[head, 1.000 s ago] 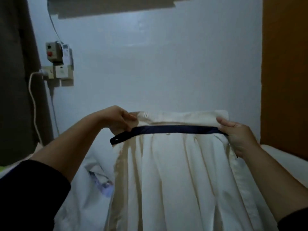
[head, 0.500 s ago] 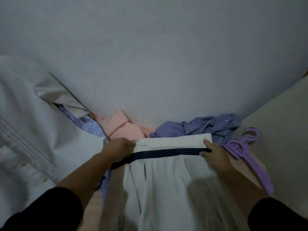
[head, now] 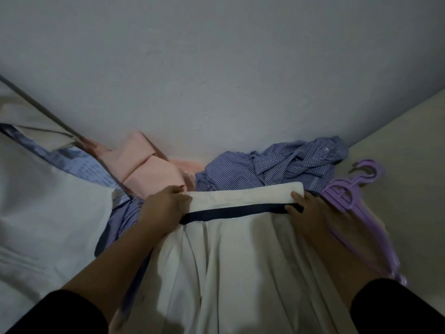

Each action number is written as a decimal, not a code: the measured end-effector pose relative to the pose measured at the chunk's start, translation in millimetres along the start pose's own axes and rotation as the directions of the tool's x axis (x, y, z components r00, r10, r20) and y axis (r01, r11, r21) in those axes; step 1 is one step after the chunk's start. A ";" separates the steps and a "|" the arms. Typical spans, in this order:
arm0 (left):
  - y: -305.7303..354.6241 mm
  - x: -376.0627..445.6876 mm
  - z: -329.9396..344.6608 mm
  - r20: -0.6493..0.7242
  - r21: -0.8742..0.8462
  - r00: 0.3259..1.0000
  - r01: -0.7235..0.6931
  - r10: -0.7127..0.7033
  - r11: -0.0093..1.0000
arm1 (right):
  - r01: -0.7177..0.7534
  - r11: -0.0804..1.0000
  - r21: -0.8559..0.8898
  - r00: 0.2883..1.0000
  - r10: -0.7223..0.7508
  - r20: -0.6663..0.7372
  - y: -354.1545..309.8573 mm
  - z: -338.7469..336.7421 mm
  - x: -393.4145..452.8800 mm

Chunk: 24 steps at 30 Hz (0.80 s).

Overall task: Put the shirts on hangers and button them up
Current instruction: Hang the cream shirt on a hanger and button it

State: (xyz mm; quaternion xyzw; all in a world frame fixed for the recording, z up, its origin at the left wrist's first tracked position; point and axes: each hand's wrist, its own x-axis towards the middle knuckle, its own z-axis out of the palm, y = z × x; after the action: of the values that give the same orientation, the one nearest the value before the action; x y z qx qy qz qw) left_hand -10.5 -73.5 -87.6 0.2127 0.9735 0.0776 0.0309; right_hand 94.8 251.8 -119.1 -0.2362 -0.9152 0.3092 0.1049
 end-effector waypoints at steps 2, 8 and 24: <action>9.5 -4.4 -4.7 -0.085 0.121 0.996 0.005 0.005 0.993 | 0.037 0.999 -0.015 0.997 -0.037 -0.063 8.4 -11.0 -9.2; 74.0 -28.4 1.5 -0.227 0.095 0.968 -0.085 0.105 0.992 | -0.041 0.949 -0.312 0.980 -0.022 -0.196 51.0 -53.0 -48.7; 169.7 -69.6 93.7 0.086 -0.010 0.982 -0.168 0.168 0.986 | -0.218 0.885 -0.412 0.968 0.141 -0.209 82.3 -59.9 -76.9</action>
State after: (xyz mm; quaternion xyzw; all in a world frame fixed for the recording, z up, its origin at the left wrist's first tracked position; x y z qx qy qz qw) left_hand 130.9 62.6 -150.2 0.2974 0.9497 0.0719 0.0667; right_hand 211.9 301.9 -126.1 -0.3633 -0.9224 0.0854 0.0999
